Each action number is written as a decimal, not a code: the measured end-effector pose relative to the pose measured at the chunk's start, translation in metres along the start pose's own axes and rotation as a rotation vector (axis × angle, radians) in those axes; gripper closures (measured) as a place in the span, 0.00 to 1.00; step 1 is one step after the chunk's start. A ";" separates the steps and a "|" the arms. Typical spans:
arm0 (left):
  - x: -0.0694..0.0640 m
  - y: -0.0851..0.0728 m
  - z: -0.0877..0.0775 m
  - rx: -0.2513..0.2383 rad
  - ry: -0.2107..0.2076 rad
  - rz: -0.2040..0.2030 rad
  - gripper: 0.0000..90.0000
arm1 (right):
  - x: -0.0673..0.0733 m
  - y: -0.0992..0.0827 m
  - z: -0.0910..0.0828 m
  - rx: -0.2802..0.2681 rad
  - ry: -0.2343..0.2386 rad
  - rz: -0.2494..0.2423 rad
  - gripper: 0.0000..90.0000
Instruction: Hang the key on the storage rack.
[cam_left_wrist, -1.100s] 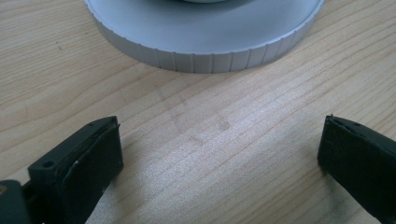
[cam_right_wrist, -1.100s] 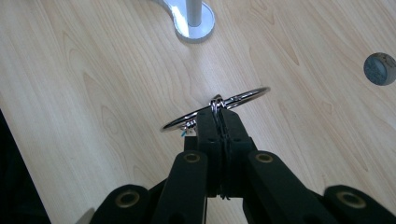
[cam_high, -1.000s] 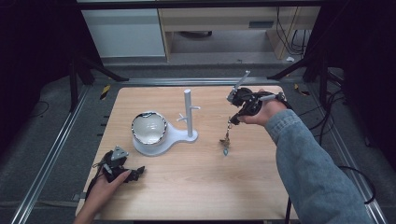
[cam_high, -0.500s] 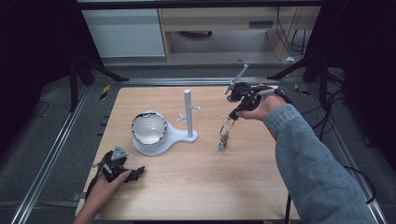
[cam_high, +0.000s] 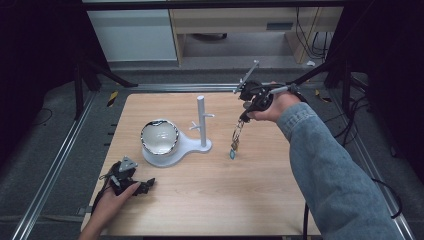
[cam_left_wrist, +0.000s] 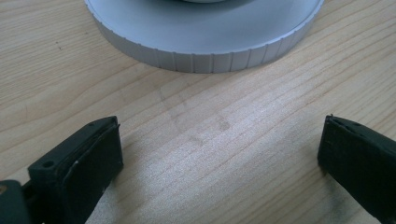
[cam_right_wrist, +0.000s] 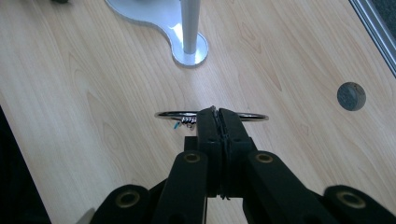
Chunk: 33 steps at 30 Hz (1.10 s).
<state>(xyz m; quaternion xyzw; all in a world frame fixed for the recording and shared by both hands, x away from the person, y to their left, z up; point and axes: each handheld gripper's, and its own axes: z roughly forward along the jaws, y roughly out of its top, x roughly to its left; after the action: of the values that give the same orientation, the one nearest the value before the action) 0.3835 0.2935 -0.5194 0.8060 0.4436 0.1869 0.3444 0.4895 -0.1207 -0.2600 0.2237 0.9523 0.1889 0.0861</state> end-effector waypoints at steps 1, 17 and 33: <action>0.000 0.000 0.000 0.000 0.000 0.000 0.00 | 0.000 0.000 0.000 0.000 0.000 0.000 0.98; 0.000 0.000 0.000 0.000 0.000 0.000 0.00 | 0.003 0.024 -0.007 -0.003 -0.004 -0.026 0.98; 0.000 0.000 0.000 0.000 0.000 0.000 0.00 | 0.008 0.041 -0.014 0.004 -0.010 -0.052 0.98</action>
<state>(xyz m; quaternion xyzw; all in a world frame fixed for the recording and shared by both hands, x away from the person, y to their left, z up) 0.3835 0.2935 -0.5194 0.8061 0.4435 0.1870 0.3444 0.4949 -0.0874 -0.2317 0.2000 0.9577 0.1835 0.0954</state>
